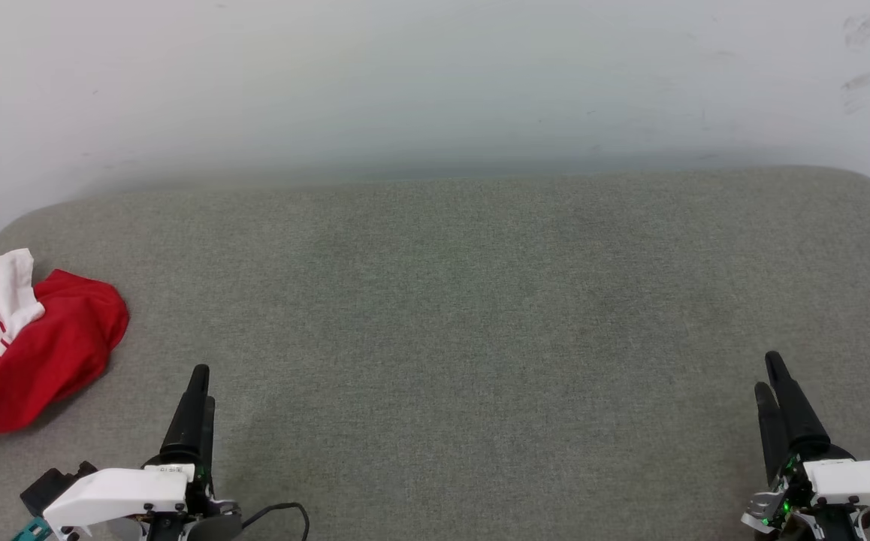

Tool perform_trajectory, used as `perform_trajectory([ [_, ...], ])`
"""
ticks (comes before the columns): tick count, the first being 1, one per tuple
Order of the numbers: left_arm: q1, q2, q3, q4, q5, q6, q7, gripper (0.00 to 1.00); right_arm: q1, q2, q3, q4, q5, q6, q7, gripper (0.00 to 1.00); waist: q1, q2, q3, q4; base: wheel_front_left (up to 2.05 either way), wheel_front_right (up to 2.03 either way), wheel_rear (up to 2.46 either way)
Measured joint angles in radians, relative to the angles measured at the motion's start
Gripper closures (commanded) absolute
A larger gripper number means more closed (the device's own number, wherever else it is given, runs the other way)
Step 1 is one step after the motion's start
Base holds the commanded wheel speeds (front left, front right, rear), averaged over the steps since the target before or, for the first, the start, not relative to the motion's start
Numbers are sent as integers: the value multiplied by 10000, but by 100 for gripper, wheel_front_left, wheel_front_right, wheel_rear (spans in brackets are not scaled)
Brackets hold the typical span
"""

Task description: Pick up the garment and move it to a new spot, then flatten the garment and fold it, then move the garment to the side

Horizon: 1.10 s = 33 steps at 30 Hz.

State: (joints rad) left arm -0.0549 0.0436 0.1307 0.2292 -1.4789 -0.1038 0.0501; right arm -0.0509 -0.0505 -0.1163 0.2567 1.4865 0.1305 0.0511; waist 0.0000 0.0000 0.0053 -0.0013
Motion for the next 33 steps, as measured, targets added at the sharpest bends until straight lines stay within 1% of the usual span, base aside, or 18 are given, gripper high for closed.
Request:
perform_trajectory([
  [6,48,2,-73,-598,1057,453,-265,0,3,2,-79,-416,-1225,0,-261,0,0,0,13,4,0,0,0],
  [17,237,4,-543,-1398,3584,1317,-704,0,141,6,127,-1294,-3806,0,-700,0,0,0,38,6,0,0,0],
  [26,438,10,-917,-1655,5616,1674,-1009,0,314,6,554,-1722,-5910,0,-1041,0,0,0,45,13,0,0,0],
  [33,523,40,-1227,-1812,6895,1935,-1254,0,418,6,738,-1875,-7127,0,-1264,0,0,0,49,37,0,0,0],
])
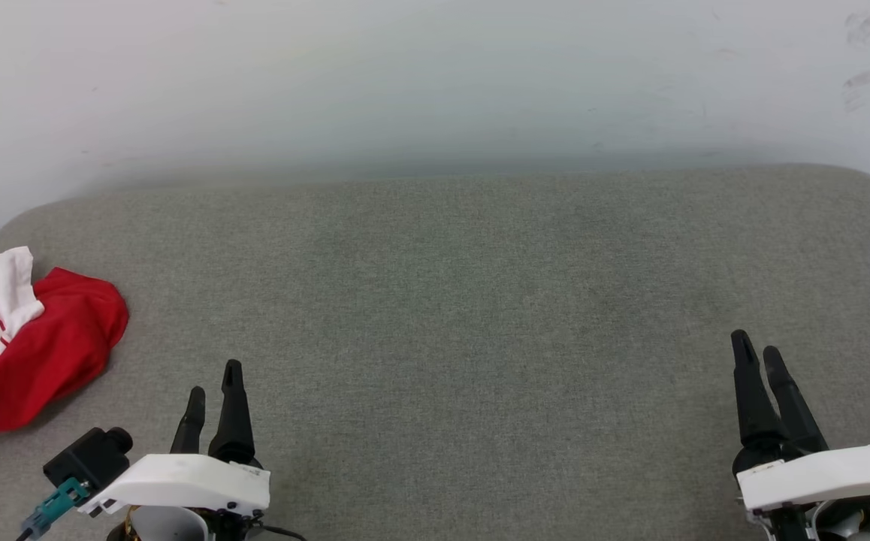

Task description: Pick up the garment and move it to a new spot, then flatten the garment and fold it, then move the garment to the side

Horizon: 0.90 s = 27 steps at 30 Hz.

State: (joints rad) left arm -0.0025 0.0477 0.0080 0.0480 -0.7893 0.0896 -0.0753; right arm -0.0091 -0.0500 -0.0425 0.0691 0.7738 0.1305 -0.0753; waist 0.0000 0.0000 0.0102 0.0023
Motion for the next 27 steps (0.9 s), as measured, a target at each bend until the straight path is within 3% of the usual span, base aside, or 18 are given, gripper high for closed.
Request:
perform_trajectory([
  [27,383,295,-955,-612,3398,836,-825,0,386,0,236,-497,-3626,2,-819,0,0,0,18,18,0,0,0],
])
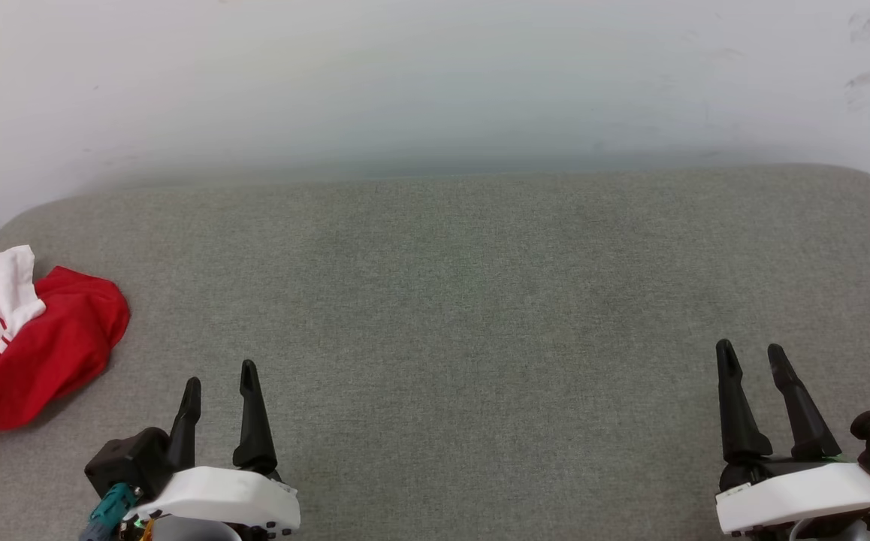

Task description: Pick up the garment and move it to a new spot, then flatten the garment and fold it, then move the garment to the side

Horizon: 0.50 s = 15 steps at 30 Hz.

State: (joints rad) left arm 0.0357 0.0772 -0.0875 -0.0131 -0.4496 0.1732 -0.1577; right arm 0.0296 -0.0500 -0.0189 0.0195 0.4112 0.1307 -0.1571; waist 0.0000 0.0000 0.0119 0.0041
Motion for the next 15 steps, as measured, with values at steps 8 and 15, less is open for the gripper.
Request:
perform_trajectory([
  [8,139,40,-180,-221,759,29,-178,0,104,0,36,-171,-667,0,-198,0,0,0,-14,0,0,0,0],
  [15,243,48,-234,-284,1329,-13,-351,0,187,0,-27,-217,-1047,0,-366,0,0,0,-3,2,0,0,0],
])
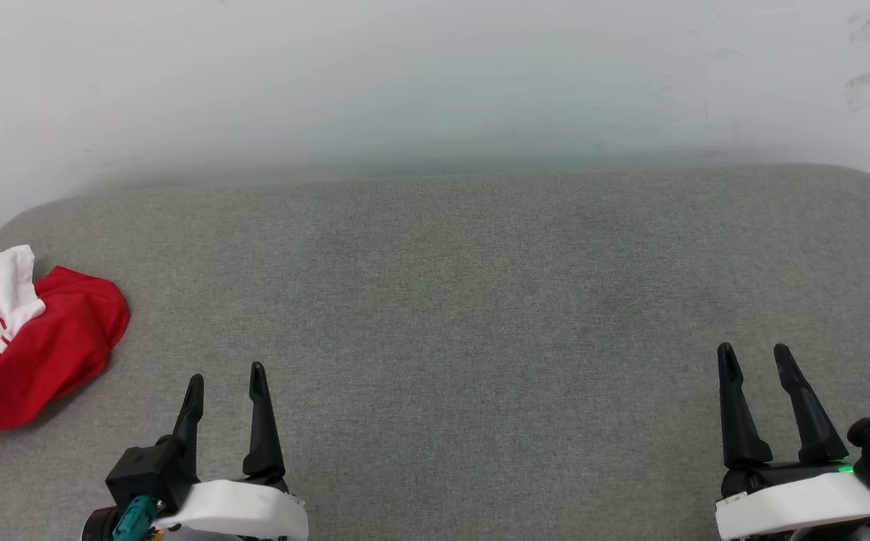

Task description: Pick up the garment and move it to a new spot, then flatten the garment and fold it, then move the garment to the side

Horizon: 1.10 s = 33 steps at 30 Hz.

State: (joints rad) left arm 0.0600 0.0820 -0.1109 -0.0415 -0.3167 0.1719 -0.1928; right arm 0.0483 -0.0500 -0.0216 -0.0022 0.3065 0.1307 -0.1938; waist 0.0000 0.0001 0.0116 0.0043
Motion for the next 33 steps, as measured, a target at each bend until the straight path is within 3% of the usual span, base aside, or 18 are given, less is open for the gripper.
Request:
perform_trajectory([
  [33,392,-267,349,151,2270,-564,-648,0,373,-2,159,-291,-1779,2,-625,0,0,0,-63,3,0,0,0],
])
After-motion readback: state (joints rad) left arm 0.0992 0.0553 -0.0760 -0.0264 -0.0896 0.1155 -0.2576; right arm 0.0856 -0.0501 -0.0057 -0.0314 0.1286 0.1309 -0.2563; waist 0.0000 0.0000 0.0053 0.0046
